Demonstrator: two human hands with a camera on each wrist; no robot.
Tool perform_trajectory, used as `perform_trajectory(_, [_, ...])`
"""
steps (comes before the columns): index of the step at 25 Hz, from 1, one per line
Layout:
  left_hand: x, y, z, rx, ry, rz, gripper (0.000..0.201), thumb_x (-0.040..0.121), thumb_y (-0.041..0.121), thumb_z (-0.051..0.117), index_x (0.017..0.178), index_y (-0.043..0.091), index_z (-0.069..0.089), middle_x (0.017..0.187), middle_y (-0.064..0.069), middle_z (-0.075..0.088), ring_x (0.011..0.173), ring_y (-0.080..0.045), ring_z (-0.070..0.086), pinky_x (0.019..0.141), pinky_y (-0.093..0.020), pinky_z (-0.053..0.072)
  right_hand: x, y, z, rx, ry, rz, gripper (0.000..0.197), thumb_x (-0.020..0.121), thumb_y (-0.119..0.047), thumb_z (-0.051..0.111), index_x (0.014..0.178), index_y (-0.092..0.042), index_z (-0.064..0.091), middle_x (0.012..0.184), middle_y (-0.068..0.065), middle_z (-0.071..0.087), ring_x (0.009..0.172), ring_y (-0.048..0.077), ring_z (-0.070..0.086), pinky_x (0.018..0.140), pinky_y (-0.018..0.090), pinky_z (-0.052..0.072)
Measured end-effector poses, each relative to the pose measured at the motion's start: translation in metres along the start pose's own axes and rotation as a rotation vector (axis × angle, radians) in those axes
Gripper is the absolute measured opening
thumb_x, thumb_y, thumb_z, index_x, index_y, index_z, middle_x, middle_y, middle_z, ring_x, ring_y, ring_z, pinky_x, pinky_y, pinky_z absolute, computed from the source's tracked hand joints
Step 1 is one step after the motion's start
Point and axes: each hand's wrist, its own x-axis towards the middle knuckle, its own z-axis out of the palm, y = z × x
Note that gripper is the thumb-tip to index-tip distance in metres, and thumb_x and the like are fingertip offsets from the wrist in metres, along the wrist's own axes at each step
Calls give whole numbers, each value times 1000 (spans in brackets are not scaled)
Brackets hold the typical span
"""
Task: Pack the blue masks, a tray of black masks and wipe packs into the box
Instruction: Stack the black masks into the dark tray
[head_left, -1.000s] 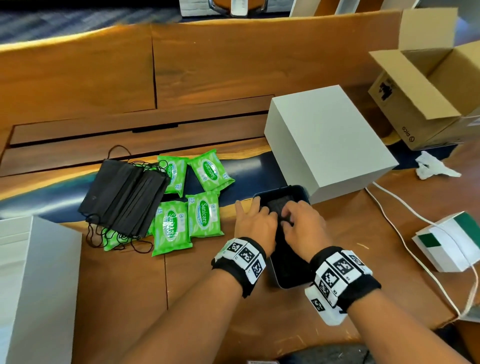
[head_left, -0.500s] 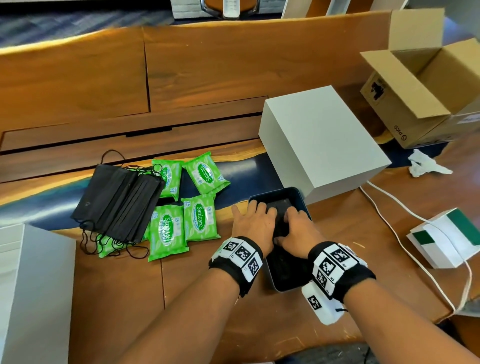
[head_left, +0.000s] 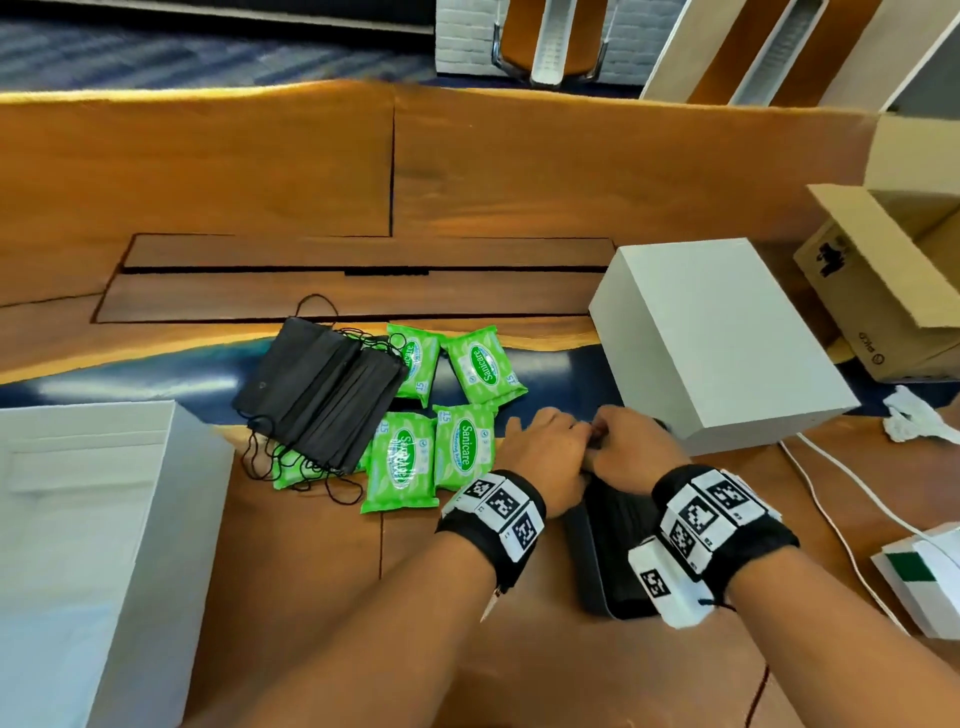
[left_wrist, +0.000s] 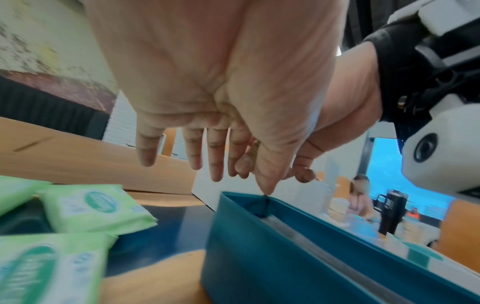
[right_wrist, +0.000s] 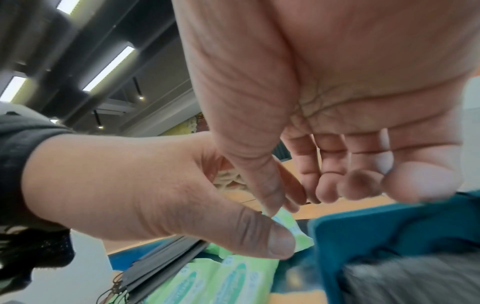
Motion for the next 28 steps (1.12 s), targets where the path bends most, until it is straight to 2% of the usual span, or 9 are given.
perform_trajectory(3, [-10, -30, -19, 31, 52, -60, 43, 87, 34, 61, 126, 18, 51, 130, -4, 53, 129, -24, 40, 100, -49, 35, 9, -43, -6, -29, -8, -68, 10, 86, -24, 59, 79, -20, 53, 79, -2, 56, 80, 22, 57, 74, 33, 47])
perform_trajectory(6, [-26, -72, -41, 55, 59, -158, 44, 88, 35, 60, 129, 20, 50, 130, -2, 53, 130, -24, 39, 101, -51, 35, 23, -93, 2, -56, -27, -146, 23, 84, -23, 61, 69, -26, 43, 81, -2, 54, 77, 22, 52, 67, 29, 39])
perform_trajectory(8, [-35, -98, -56, 66, 54, -212, 41, 89, 32, 58, 128, 20, 51, 128, -3, 54, 129, -25, 40, 101, -53, 36, 35, -124, 11, -87, -34, -198, 21, 83, -24, 61, 73, -23, 43, 86, 2, 55, 79, 24, 52, 66, 30, 37])
perform_trajectory(11, [-49, -133, -76, 83, 33, -300, 34, 88, 25, 55, 122, 18, 52, 125, -5, 55, 127, -27, 42, 99, -53, 37, 52, -168, 28, -105, -47, -260, 12, 83, -18, 58, 87, -14, 46, 95, 9, 59, 89, 30, 57, 69, 32, 42])
perform_trajectory(13, [-57, -157, -85, 101, 21, -359, 32, 87, 24, 54, 119, 18, 53, 123, -5, 55, 124, -28, 45, 96, -52, 39, 62, -198, 39, -105, -54, -287, 13, 81, -13, 57, 88, -13, 46, 101, 12, 61, 95, 32, 60, 70, 32, 43])
perform_trajectory(17, [-70, -205, -91, 68, -34, -473, 35, 86, 28, 56, 119, 18, 52, 124, -7, 54, 124, -29, 45, 99, -56, 40, 84, -245, 64, -104, -111, -328, 11, 83, -14, 55, 91, -13, 48, 103, 12, 62, 96, 32, 62, 70, 31, 44])
perform_trajectory(23, [-65, -270, -84, -169, -15, -741, 37, 88, 22, 54, 124, 17, 51, 130, -13, 51, 124, -36, 47, 99, -54, 43, 130, -276, 93, -77, -131, -334, 14, 83, -24, 59, 93, -18, 54, 99, 7, 64, 94, 30, 62, 73, 35, 50])
perform_trajectory(26, [-46, -303, -80, -326, 39, -916, 42, 87, 22, 56, 128, 17, 51, 135, -15, 47, 126, -38, 45, 102, -51, 42, 159, -286, 102, -56, -96, -294, 25, 80, -27, 62, 104, -21, 56, 110, 8, 64, 104, 32, 62, 84, 40, 54])
perform_trajectory(28, [-32, -324, -79, -391, 65, -1025, 45, 88, 24, 57, 131, 16, 48, 138, -14, 43, 128, -36, 42, 104, -50, 41, 177, -292, 105, -120, -54, -277, 35, 82, -31, 64, 113, -19, 52, 118, 9, 61, 114, 32, 55, 91, 43, 50])
